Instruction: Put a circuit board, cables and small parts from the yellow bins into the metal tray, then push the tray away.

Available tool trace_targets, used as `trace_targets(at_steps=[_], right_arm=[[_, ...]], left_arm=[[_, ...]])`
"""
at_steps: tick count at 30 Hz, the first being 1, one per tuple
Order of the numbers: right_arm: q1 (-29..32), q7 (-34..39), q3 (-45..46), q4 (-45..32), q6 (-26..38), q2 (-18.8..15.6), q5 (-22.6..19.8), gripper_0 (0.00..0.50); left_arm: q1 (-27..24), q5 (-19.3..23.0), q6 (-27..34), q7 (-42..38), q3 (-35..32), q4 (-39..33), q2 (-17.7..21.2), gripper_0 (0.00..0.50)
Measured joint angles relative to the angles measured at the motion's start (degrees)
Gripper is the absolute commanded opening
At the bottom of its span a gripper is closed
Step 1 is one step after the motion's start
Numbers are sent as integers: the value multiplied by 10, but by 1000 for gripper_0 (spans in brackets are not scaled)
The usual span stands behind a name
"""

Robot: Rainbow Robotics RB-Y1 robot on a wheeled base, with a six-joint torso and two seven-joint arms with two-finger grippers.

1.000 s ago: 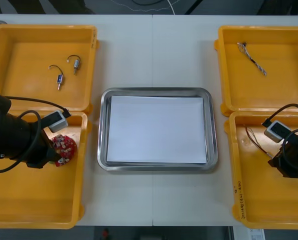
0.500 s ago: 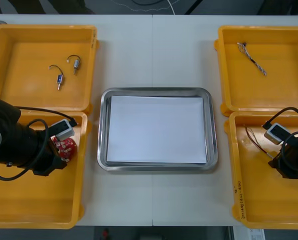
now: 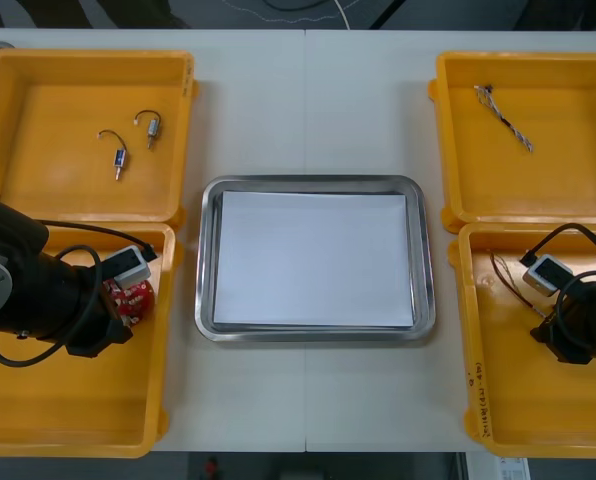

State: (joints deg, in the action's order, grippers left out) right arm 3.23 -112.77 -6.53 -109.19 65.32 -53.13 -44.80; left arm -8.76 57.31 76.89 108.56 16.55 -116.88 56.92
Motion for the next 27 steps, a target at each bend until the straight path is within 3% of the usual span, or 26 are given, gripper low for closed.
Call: trace_targets(at_steps=[6, 7, 8, 9, 21, 27], right_arm=[[-4, 0, -4, 7, -9, -3, 0, 500], [-5, 0, -5, 8, -9, -4, -1, 331], [-6, 0, -5, 8, -9, -5, -1, 128], [-7, 0, -6, 8, -9, -5, -1, 0], [-12, 0, -7, 11, -5, -6, -12, 0], [-15, 0, 17, -18, 66, -7, -20, 0]], left_arm=[[0, -7, -9, 0, 4, 1, 0, 500], [0, -8, -12, 0, 6, 1, -1, 500], [0, -10, -13, 0, 8, 1, -1, 500], [0, -11, -13, 0, 10, 1, -1, 500], [0, -22, -13, 0, 24, 6, -12, 500], [0, -30, -13, 0, 26, 7, -21, 500]])
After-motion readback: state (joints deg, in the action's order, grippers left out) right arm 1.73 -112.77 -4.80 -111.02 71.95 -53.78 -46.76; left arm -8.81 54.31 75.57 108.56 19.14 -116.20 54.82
